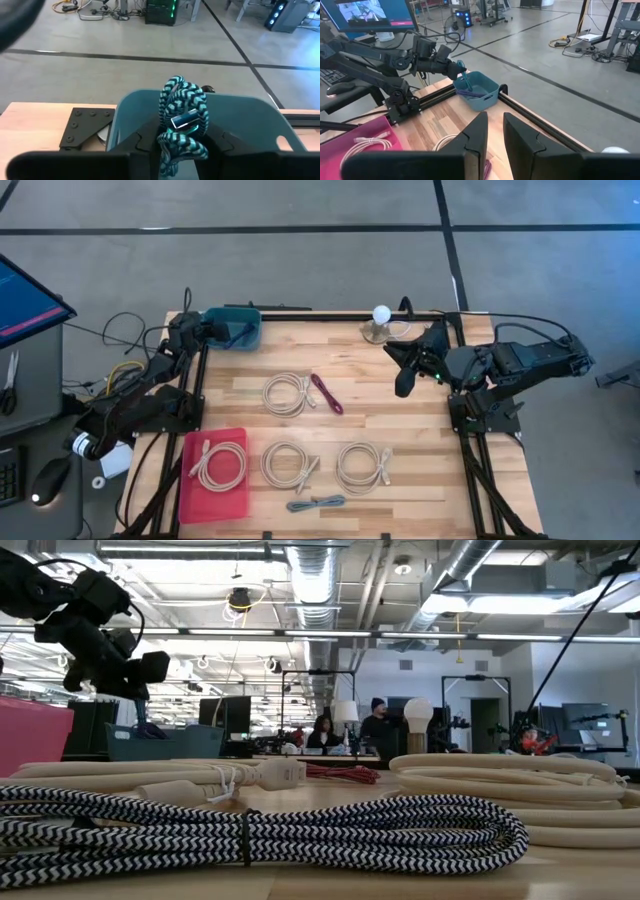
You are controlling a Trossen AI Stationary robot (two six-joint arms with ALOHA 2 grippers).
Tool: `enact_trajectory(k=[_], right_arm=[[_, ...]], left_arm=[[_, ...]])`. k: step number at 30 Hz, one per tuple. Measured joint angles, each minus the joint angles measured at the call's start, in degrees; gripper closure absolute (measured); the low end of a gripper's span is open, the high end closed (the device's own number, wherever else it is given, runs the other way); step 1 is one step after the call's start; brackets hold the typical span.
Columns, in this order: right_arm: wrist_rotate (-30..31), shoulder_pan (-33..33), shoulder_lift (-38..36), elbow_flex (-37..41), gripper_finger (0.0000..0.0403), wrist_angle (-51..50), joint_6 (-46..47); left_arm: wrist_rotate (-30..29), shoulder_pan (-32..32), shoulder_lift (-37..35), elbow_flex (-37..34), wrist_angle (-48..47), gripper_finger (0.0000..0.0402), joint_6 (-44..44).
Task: Pick & Place USB Port
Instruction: Put the blue USB cable into the blue bin
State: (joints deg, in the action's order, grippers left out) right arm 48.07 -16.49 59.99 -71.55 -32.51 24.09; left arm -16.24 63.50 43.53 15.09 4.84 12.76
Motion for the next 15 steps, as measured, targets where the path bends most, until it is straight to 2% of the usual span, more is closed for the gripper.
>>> enact_trajectory(k=[5,15], right_arm=[[0.0,0.0,0.0,0.0,0.0349,0.05,-0.02],[-0.02,0.0,0.0,0.0,0.0349,0.04,-0.02]], left_arm=[[0.49,0.01,0.0,0.0,0.17,0.0305,1.84],[2.29,0.18,-1.22,0.07,1.46,0.0271,10.87]])
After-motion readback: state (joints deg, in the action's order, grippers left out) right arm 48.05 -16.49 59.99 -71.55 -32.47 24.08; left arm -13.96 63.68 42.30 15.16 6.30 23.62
